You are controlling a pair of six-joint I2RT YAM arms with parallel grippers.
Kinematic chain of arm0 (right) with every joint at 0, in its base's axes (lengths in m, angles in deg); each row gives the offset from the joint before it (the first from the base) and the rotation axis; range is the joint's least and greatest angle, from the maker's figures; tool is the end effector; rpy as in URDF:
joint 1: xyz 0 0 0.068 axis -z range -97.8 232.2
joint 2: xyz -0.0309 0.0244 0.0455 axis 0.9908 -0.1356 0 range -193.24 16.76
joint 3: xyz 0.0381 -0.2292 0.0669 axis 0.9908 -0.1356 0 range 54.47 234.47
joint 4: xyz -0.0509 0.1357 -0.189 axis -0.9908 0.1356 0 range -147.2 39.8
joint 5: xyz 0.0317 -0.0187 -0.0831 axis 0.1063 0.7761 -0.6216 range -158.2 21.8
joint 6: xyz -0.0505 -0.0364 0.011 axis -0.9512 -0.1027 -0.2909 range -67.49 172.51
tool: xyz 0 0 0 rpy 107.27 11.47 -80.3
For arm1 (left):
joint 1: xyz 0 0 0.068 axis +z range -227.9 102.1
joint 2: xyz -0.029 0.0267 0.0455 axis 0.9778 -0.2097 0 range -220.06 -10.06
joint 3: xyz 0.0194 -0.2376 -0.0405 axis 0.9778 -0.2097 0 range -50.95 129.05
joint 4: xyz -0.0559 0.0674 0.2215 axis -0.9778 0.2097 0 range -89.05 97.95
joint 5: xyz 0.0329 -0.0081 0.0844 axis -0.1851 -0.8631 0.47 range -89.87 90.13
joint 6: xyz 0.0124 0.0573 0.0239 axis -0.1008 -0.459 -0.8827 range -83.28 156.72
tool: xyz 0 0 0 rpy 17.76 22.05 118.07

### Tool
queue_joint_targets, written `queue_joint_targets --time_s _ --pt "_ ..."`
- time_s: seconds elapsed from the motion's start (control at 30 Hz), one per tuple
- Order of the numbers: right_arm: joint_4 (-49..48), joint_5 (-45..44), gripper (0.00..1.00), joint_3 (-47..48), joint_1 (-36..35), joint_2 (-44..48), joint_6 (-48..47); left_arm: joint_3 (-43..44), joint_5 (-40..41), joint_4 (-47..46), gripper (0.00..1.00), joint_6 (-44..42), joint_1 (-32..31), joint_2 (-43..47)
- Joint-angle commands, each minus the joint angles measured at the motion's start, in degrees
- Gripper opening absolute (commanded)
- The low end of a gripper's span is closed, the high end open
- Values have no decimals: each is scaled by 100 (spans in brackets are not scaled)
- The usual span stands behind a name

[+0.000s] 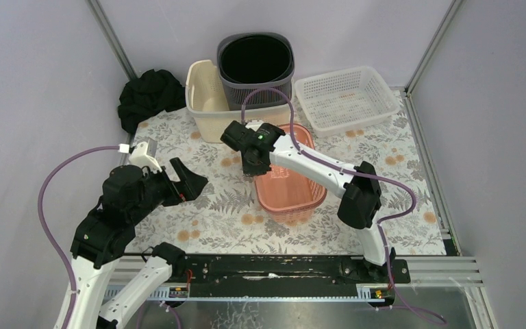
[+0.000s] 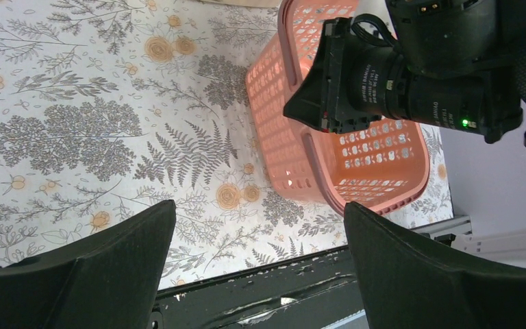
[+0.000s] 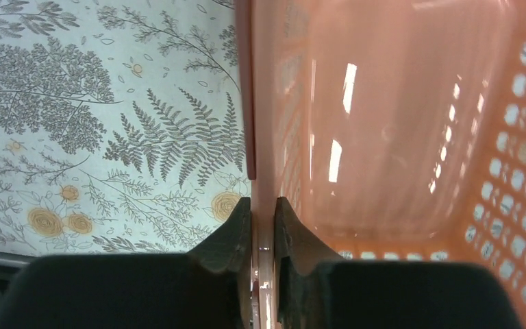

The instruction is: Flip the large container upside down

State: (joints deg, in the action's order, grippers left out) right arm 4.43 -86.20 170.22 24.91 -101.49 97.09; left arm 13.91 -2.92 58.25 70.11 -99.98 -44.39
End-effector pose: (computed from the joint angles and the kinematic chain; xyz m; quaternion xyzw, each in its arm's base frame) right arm 0.2313 0.3323 0.2599 -0.0718 0.9606 0.0756 0.2577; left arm 0.0891 -0.0388 0.3525 -0.0699 0.8485 -0.2640 0.4533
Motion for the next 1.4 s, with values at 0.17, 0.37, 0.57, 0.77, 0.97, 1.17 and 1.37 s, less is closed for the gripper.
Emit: queue_joint_targets --time_s 0.17,0.37,0.57,0.77,0.97,1.17,1.37 --pt "-399 224 0 -760 -62 581 -368 -218 -383 80 100 243 -15 487" --pt "-617 515 0 -949 -64 1379 -459 -153 -295 155 100 291 -17 552" --pt "-909 929 0 -936 -66 1991 -463 -69 -252 124 100 284 -17 418" --pt "-1304 1333 0 -896 -55 2516 -398 40 -184 100 100 253 -16 346" --pt "-2675 2125 0 -1980 165 3261 -84 127 -134 106 100 221 -19 331" --pt "-4645 3398 0 -3539 649 3874 675 113 -136 92 100 242 -15 329" --pt "-6044 4049 0 -4444 834 4032 1213 -62 -518 -130 100 143 -11 238"
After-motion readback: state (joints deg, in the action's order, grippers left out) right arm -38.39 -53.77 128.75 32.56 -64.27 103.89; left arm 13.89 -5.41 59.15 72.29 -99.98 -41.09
